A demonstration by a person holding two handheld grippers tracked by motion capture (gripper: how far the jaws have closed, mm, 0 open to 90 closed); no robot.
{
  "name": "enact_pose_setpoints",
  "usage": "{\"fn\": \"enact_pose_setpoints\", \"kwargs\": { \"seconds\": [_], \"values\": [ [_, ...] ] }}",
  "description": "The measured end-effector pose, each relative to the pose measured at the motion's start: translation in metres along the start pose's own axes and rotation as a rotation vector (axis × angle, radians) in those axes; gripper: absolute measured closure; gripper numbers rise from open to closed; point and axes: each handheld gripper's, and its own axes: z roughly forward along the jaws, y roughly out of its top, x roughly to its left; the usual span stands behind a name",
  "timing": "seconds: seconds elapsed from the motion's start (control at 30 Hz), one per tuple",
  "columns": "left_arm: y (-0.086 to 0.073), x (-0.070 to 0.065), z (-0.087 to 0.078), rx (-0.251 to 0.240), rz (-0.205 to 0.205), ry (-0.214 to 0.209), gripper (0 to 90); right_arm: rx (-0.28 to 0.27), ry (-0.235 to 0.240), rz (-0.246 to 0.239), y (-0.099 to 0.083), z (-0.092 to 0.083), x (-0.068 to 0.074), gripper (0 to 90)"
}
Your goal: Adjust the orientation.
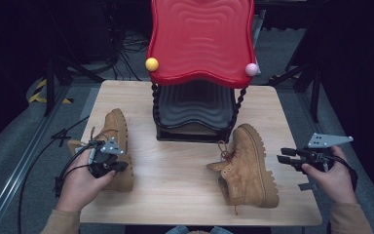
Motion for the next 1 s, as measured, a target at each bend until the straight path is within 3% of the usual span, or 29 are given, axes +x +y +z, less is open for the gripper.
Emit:
{"fn": "enact_pose_setpoints", "kwargs": {
  "seconds": [0.07,0.3,0.4,0.5,0.63,0.77,0.83,0.87,0.9,1.0],
  "values": [
    [0.008,-0.003,0.005,0.002,0.014,-0.007,90.0,-0.004,0.001,0.007,-0.003,-0.004,0.001,62.5],
    [0.037,-0.016,0.027,0.075,0.094,-0.002,90.0,-0.038,-0.008,0.017,-0.009,-0.021,0.005,61.5],
    [0.046,-0.021,0.033,0.106,0.104,0.045,90.0,-0.041,-0.019,0.029,-0.014,-0.027,0.005,61.3],
    [0.052,-0.023,0.033,0.077,0.104,0.033,90.0,-0.043,-0.029,0.039,-0.019,-0.032,0.005,61.2],
    [0.061,-0.03,0.03,0.015,0.123,-0.024,88.4,-0.048,-0.039,0.058,-0.023,-0.038,0.007,61.1],
    [0.07,-0.039,0.029,-0.012,0.141,-0.076,88.1,-0.044,-0.044,0.059,-0.025,-0.039,0.007,60.8],
    [0.072,-0.042,0.028,-0.002,0.148,-0.024,84.1,-0.045,-0.044,0.06,-0.026,-0.04,0.007,60.7],
    [0.072,-0.041,0.028,-0.01,0.148,-0.03,84.1,-0.045,-0.044,0.06,-0.026,-0.04,0.007,60.7],
    [0.071,-0.04,0.026,-0.032,0.14,-0.068,83.3,-0.047,-0.045,0.065,-0.026,-0.04,0.007,60.6],
    [0.07,-0.04,0.023,-0.039,0.135,-0.051,81.5,-0.048,-0.047,0.064,-0.026,-0.04,0.006,60.5]
  ]
}}
